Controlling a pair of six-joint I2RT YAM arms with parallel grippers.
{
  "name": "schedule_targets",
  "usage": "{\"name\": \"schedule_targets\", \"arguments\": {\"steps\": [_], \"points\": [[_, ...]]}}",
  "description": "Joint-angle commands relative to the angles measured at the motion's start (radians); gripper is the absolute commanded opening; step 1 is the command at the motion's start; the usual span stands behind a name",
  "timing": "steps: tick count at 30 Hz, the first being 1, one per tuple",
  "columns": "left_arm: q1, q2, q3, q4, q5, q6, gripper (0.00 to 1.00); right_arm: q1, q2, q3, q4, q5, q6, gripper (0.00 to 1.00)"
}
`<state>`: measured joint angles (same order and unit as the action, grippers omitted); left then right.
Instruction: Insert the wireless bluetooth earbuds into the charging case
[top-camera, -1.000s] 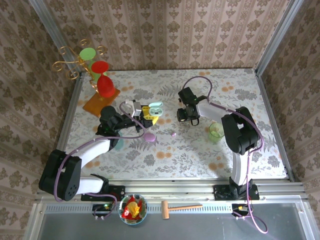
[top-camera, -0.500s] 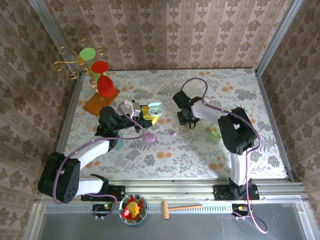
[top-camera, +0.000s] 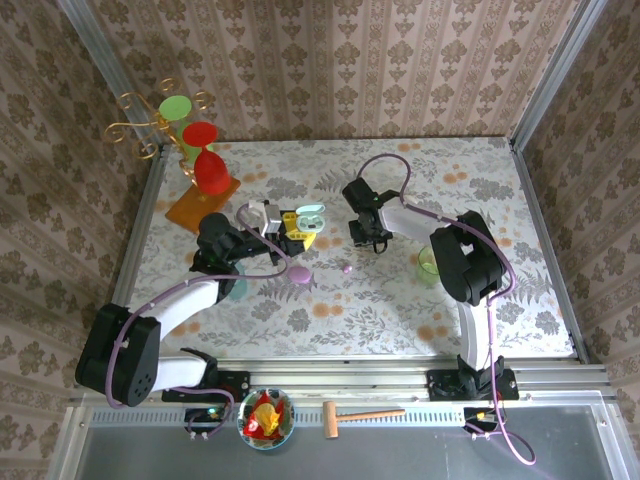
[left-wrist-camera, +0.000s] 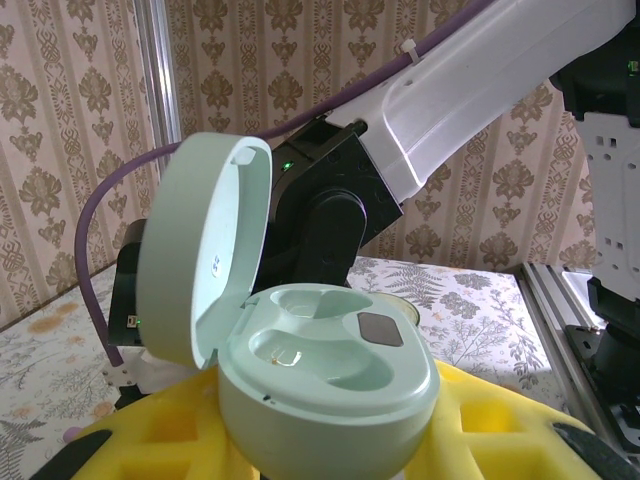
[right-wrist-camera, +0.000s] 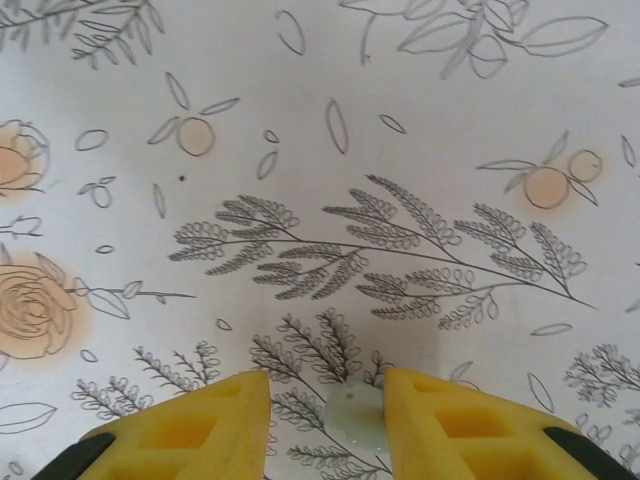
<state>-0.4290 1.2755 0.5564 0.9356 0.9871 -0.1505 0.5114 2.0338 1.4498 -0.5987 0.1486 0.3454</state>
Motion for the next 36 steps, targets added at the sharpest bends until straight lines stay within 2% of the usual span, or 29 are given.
{"name": "schedule_targets", "arguments": {"steps": [1,5,10,13,23,27,36], "points": [[0.01,-0.017,-0.001,0.036,0.008,-0.005,0.31,0.001,-0.006,0.01,0.006,-0.024,-0.029,0.35],[0.011,-0.018,-0.003,0.042,0.009,-0.009,0.31,0.007,-0.024,0.007,-0.016,0.053,-0.046,0.4],[0.013,-0.03,-0.006,0.039,0.008,-0.011,0.31,0.021,-0.081,-0.036,0.006,0.077,-0.193,0.42],[0.015,-0.031,-0.009,0.038,0.008,-0.009,0.31,0.011,-0.088,-0.032,-0.018,0.043,-0.25,0.43],[0.014,-0.02,-0.01,0.063,0.008,-0.028,0.31,-0.032,0.03,0.072,-0.064,-0.112,-0.253,0.56],[0.014,-0.025,-0.008,0.049,0.008,-0.02,0.31,-0.044,0.057,0.083,-0.058,-0.166,-0.249,0.56],[0.014,-0.019,-0.006,0.052,0.008,-0.021,0.31,-0.06,0.032,0.022,-0.056,-0.186,-0.243,0.56]]}}
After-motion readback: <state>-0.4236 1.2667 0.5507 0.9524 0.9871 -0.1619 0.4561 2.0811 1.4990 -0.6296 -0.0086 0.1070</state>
